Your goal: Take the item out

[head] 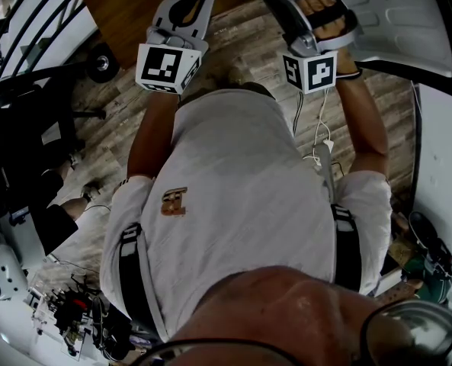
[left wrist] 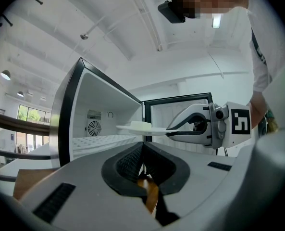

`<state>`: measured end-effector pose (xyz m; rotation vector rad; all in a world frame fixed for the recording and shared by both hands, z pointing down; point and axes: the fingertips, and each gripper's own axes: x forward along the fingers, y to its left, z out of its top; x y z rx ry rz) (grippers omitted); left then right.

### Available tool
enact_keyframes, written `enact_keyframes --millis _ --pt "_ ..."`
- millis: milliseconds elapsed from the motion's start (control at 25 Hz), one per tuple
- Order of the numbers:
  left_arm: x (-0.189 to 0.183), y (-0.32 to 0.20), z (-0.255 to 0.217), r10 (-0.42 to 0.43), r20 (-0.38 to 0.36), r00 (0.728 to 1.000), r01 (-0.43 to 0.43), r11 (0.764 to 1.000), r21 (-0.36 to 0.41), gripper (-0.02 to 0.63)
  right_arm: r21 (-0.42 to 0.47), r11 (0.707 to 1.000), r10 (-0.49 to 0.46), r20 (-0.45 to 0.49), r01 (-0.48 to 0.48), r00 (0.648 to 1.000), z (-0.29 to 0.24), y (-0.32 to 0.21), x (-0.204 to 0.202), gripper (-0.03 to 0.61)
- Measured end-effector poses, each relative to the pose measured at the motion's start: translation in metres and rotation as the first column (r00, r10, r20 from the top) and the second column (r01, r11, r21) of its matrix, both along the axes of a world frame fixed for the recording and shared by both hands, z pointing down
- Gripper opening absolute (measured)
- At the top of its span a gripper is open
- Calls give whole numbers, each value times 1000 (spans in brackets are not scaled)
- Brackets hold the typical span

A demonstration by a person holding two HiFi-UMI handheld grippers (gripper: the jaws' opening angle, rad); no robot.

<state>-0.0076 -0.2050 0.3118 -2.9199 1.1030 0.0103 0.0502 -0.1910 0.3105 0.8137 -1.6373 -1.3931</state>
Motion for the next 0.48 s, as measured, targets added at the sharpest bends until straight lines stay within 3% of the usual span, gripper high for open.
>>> enact_keyframes --millis 480 --pt "8 -13 20 8 8 1000 -8 1000 -2 18 -1 1000 -1 -1 1 1000 20 -13 7 39"
